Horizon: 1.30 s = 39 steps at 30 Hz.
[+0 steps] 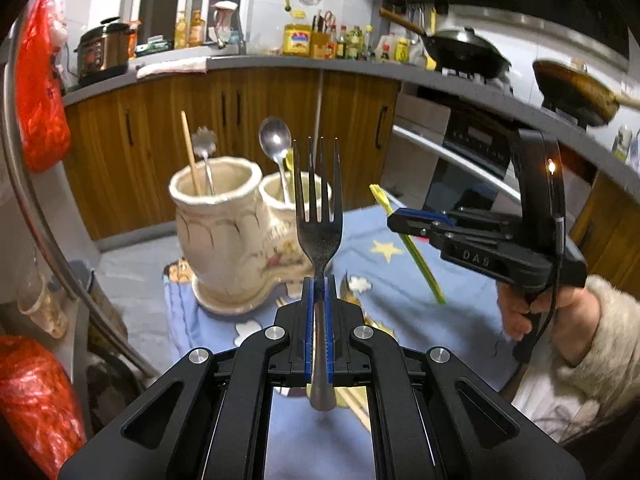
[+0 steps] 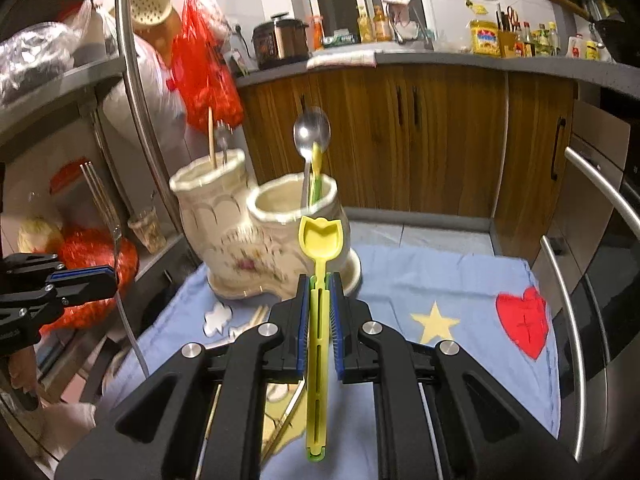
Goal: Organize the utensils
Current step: 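Lift the silver fork and yellow utensil and carry both above the ceramic holder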
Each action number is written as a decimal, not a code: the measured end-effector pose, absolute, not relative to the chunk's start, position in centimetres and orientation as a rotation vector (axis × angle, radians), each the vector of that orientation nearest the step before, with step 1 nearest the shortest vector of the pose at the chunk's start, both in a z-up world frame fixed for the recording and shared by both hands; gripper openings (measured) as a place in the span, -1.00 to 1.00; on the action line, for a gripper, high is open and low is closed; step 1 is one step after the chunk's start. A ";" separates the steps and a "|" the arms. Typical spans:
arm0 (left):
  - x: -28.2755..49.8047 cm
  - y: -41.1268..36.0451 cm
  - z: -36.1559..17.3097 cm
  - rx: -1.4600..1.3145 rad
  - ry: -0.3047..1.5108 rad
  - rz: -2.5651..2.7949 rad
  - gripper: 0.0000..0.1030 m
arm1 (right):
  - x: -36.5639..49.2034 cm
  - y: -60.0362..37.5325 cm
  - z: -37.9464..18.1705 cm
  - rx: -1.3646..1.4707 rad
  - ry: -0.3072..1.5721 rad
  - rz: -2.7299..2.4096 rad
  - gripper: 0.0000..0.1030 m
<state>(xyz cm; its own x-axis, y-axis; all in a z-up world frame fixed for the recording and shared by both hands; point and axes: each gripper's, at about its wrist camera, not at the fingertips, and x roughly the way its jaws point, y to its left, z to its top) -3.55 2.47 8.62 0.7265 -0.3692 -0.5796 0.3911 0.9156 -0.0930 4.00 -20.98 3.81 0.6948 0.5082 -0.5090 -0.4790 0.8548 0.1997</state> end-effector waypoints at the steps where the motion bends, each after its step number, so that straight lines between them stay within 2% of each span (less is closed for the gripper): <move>1: -3.4 2.6 9.1 0.028 0.625 -0.422 -0.90 | 4.2 -20.9 4.3 0.054 0.567 0.550 -0.81; 14: 1.0 4.0 17.4 0.001 0.458 -0.371 -0.90 | 8.8 -17.8 9.4 0.054 0.410 0.574 -0.81; 19: 3.5 4.0 18.8 -0.015 0.410 -0.320 -0.90 | 10.9 -17.1 10.8 0.116 0.341 0.572 -0.80; 28: 6.4 3.9 17.5 -0.022 0.342 -0.154 -0.90 | 11.8 -17.5 9.7 0.277 0.189 0.586 -0.80; 39: 7.0 5.0 13.6 -0.017 0.370 -0.079 -0.90 | 13.5 -16.7 5.9 0.244 0.276 0.560 -0.80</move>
